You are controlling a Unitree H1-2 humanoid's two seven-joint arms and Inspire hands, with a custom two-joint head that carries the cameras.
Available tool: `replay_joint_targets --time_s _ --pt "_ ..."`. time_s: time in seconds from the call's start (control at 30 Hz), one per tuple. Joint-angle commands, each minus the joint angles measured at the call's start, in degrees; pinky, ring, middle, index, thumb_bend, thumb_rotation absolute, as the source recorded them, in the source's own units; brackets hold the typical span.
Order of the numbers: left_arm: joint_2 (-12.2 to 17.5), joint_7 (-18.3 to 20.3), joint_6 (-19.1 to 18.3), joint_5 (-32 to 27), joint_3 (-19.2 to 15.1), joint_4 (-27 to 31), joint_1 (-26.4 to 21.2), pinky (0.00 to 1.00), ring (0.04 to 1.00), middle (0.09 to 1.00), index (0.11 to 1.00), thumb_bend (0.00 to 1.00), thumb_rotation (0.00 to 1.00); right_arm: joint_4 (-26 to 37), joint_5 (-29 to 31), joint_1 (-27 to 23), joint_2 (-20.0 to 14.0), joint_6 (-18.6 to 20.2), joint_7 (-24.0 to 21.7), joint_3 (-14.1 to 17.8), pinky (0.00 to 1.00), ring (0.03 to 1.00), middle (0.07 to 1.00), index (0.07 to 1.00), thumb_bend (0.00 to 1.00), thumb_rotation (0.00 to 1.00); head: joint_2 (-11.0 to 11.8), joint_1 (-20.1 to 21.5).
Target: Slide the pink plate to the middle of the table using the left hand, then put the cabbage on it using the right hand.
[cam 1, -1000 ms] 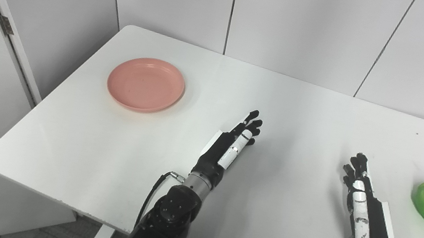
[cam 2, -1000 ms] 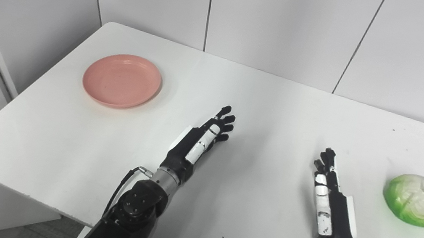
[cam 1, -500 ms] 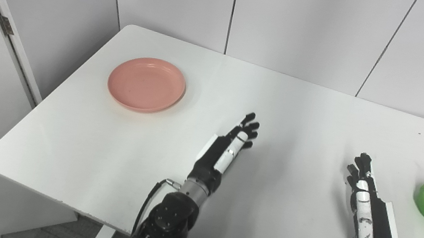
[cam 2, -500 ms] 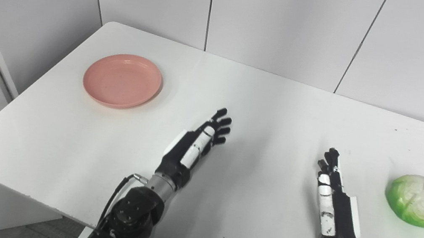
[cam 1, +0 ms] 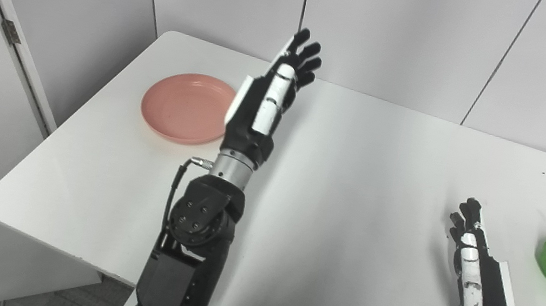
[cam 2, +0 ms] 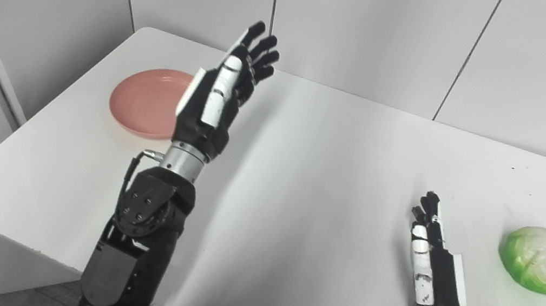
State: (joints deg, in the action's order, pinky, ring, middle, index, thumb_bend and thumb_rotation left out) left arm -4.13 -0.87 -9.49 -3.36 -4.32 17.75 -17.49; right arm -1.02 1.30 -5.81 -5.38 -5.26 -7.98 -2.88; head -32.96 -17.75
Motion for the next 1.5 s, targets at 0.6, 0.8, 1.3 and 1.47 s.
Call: replay_joint_targets --time_s 0.6,0.8,1.3,1.47 --pt "11.8 -6.7 2.9 -3.1 -13.9 -8.2 -11.5 0.94 0.934 0.946 0.946 0.46 1.0 0.4 0.1 1.6 -0.7 -0.1 -0.4 0.2 1.0 0.983 0.996 1.0 0.21 1.0 1.2 -2.0" --pt "15.9 -7.6 6.3 -5.0 -17.9 -15.3 -13.1 0.91 0.918 0.927 0.932 0.43 1.0 0.2 0.5 1.6 -0.7 -0.5 -0.5 0.2 1.0 0.981 0.995 1.0 0.21 1.0 1.3 -2.6" --pt "21.6 -6.4 10.0 -11.5 -21.9 -27.8 -11.8 0.92 0.928 0.935 0.93 0.44 1.0 1.1 0.7 1.8 -1.0 0.4 -0.6 0.2 1.0 0.982 0.994 1.0 0.2 1.0 0.5 -2.7" --pt "21.7 -6.1 10.9 -14.0 -22.6 -30.4 -11.4 0.93 0.926 0.935 0.932 0.43 1.0 1.4 0.7 1.9 -1.0 0.7 -0.5 0.2 1.0 0.981 0.993 1.0 0.22 1.0 0.1 -2.9"
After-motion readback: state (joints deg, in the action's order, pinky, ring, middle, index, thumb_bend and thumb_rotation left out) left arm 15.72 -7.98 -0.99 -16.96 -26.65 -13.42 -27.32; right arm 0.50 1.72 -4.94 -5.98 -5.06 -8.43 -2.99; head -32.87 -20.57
